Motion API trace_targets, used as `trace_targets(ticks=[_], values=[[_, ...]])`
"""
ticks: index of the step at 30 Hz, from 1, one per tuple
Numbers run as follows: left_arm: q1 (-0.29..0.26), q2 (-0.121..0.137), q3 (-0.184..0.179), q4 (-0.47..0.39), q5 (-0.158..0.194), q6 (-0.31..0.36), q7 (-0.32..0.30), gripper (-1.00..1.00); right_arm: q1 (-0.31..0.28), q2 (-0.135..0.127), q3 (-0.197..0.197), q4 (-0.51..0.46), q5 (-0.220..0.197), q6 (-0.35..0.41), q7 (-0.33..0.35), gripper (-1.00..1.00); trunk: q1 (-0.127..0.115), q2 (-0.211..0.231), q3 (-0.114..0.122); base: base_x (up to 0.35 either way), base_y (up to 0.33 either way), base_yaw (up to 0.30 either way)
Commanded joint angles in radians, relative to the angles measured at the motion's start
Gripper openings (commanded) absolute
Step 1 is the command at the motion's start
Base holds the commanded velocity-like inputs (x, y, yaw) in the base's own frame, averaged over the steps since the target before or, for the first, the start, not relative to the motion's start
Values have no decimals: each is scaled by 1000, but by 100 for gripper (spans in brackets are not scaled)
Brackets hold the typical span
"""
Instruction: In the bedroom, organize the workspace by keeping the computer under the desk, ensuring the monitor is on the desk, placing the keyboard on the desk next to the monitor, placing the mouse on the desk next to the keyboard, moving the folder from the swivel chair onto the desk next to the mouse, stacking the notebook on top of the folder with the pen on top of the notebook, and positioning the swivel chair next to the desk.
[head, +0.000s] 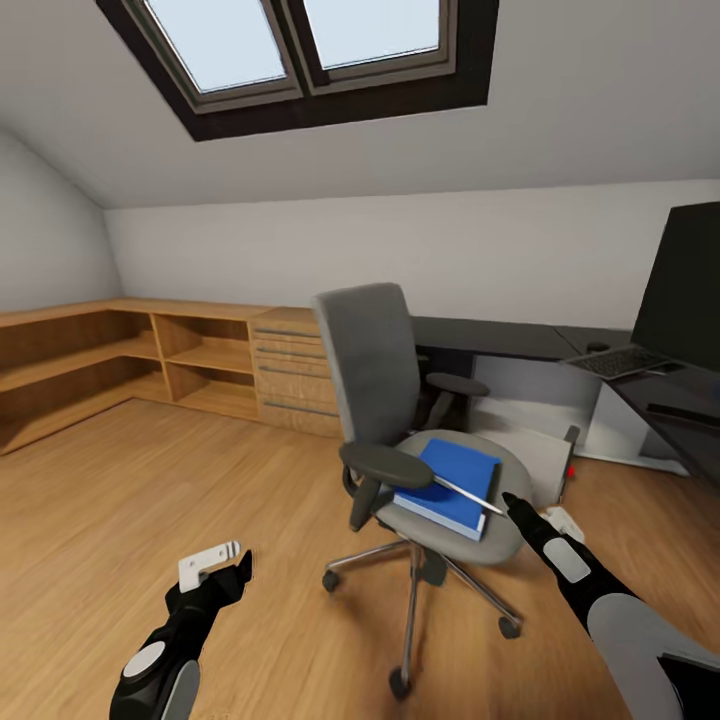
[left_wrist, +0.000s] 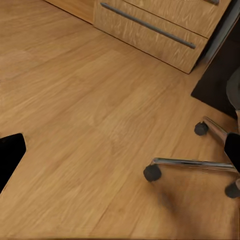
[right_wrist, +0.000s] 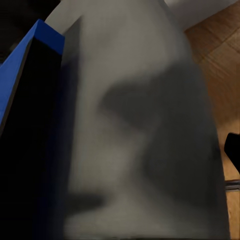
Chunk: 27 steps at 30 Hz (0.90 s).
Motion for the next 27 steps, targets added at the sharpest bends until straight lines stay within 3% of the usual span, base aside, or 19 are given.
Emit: trace_targets(ticks=[1,12,27], values=[[-1,-1,0,1,10,4,5,100,0,1,-1,-1,-13,4,8,100,0,0,-1,0,0,269],[-1,-2,-3,31,10,2,5,100,0,-4,-3,-4,-13,2,8,100,0,0,-1,0,0,266],[-1,-4,-7,59,9,0,5,100,0,-11,-3,-7,-10,0,10,100,0,0,-1,0,0,26]])
